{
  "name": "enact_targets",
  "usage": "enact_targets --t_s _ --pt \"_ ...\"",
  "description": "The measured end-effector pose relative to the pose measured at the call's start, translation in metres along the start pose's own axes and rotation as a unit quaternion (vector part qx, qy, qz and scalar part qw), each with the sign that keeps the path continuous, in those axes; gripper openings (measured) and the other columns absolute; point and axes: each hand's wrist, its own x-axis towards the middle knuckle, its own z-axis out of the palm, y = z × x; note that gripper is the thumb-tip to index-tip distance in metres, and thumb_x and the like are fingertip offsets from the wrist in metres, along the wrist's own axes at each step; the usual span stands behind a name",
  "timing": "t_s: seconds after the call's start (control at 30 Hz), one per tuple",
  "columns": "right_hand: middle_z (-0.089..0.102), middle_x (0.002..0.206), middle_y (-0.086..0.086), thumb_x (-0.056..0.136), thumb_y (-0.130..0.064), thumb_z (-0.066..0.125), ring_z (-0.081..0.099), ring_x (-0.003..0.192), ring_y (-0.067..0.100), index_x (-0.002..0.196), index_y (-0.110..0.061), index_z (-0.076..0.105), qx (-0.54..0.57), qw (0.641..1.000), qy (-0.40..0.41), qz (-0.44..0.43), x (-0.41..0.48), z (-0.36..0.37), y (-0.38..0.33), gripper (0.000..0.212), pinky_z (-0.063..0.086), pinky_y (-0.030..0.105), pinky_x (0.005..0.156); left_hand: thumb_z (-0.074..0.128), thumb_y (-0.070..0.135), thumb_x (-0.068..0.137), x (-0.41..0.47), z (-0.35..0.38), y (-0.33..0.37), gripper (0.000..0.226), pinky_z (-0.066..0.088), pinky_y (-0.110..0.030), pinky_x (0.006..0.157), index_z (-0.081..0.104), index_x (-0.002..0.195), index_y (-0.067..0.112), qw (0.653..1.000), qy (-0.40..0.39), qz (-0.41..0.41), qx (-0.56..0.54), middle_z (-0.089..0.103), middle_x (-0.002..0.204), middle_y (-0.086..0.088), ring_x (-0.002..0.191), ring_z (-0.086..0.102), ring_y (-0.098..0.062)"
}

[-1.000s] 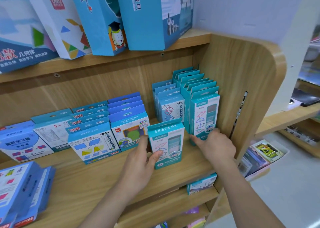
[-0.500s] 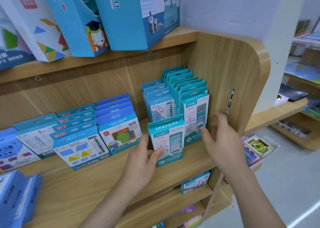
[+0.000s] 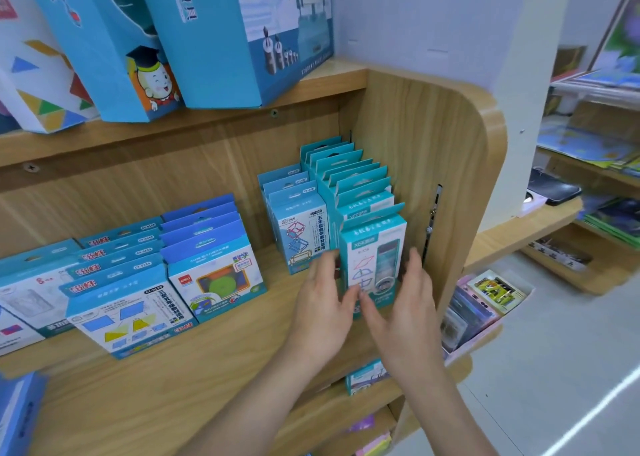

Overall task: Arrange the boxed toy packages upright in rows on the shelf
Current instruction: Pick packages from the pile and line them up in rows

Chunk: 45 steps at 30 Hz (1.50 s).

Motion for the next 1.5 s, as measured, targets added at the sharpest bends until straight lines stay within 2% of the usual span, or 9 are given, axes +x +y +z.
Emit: enact_targets --t_s 0.13,0.27,0.4,0.6,0.73,0.9,1.0,1.3,1.5 --pt "0.036 0.138 0.004 0.084 -0.037 0.067 0.049 0.117 0.02 0.148 -0.022 0.012 -0.009 1.0 0.002 0.007 0.002 0.007 0.003 0.086 0.046 0.031 0.083 0.07 0.024 0.082 0.01 0.004 -0.01 0.086 0.037 -0.035 0.108 0.013 0.147 0.022 0.997 -0.045 -0.034 0.055 0.032 0.15 0.002 0.134 0.036 -0.014" --pt "0.038 0.127 0.001 0.087 -0.032 0.061 0.055 0.097 0.02 0.144 -0.03 0.019 -0.019 1.0 0.014 -0.007 0.008 0.016 -0.001 0.072 0.036 0.024 0.067 0.063 0.029 0.085 0.026 0.019 -0.016 0.087 0.047 -0.043 0.096 0.004 0.148 0.023 0.985 -0.11 -0.05 0.126 0.037 0.147 -0.004 0.125 0.048 -0.024" --pt "0.04 0.132 0.003 0.092 -0.026 0.052 0.054 0.095 0.017 0.146 -0.031 0.017 -0.04 0.999 -0.002 -0.029 0.018 0.014 0.001 0.064 0.036 0.022 0.063 0.053 0.039 0.092 0.036 0.033 -0.005 0.09 0.046 -0.04 0.094 -0.009 0.149 0.008 0.965 -0.139 -0.083 0.207 0.03 0.149 -0.015 0.122 0.048 -0.028" --pt "0.039 0.136 0.005 0.084 -0.012 0.061 0.049 0.114 0.02 0.144 -0.035 0.022 -0.049 0.991 0.058 -0.109 0.029 0.0 -0.004 0.075 0.052 0.034 0.081 0.042 0.043 0.095 0.04 0.031 0.007 0.087 0.046 -0.041 0.091 -0.014 0.146 -0.002 0.933 -0.164 -0.091 0.307 0.027 0.151 -0.016 0.124 0.046 -0.028" --pt "0.036 0.144 0.012 0.079 -0.004 0.062 0.041 0.128 0.03 0.141 -0.028 0.038 -0.082 0.973 0.098 -0.192 0.037 -0.003 -0.009 0.071 0.038 0.044 0.107 0.043 0.04 0.094 0.035 0.021 0.009 0.084 0.047 -0.039 0.092 -0.011 0.148 0.005 0.948 -0.123 -0.056 0.288 0.022 0.155 -0.011 0.128 0.044 -0.025" --pt "0.035 0.146 0.014 0.077 0.0 0.062 0.038 0.131 0.035 0.14 -0.022 0.04 -0.09 0.967 0.102 -0.217 0.045 -0.005 -0.008 0.07 0.035 0.049 0.108 0.04 0.036 0.097 0.034 0.025 0.014 0.083 0.042 -0.037 0.099 -0.016 0.146 0.002 0.954 -0.121 -0.044 0.272 0.004 0.159 -0.013 0.134 0.038 -0.025" --pt "0.035 0.146 0.017 0.076 0.001 0.063 0.04 0.128 0.035 0.139 -0.019 0.041 -0.08 0.965 0.112 -0.222 0.043 -0.008 -0.009 0.07 0.035 0.047 0.107 0.041 0.042 0.096 0.032 0.018 0.007 0.083 0.043 -0.039 0.096 -0.014 0.147 0.007 0.959 -0.114 -0.047 0.255 0.013 0.158 -0.01 0.131 0.04 -0.026" --pt "0.045 0.135 0.016 0.082 -0.002 0.059 0.045 0.124 0.027 0.134 -0.01 0.044 -0.049 0.968 0.124 -0.213 0.033 -0.014 -0.017 0.054 0.029 0.016 0.1 0.044 0.04 0.095 0.002 -0.015 -0.007 0.069 0.039 -0.032 0.1 0.009 0.151 0.02 0.977 -0.062 -0.003 0.203 0.033 0.152 0.001 0.131 0.041 -0.019" --pt "0.045 0.127 0.014 0.083 -0.005 0.056 0.046 0.118 0.025 0.13 -0.009 0.047 -0.003 0.966 0.151 -0.208 0.03 -0.01 -0.028 0.048 0.032 0.015 0.096 0.047 0.032 0.094 -0.026 -0.049 -0.019 0.049 0.044 -0.029 0.094 0.035 0.141 0.032 0.984 -0.017 0.03 0.173 0.048 0.135 0.011 0.115 0.053 -0.014"
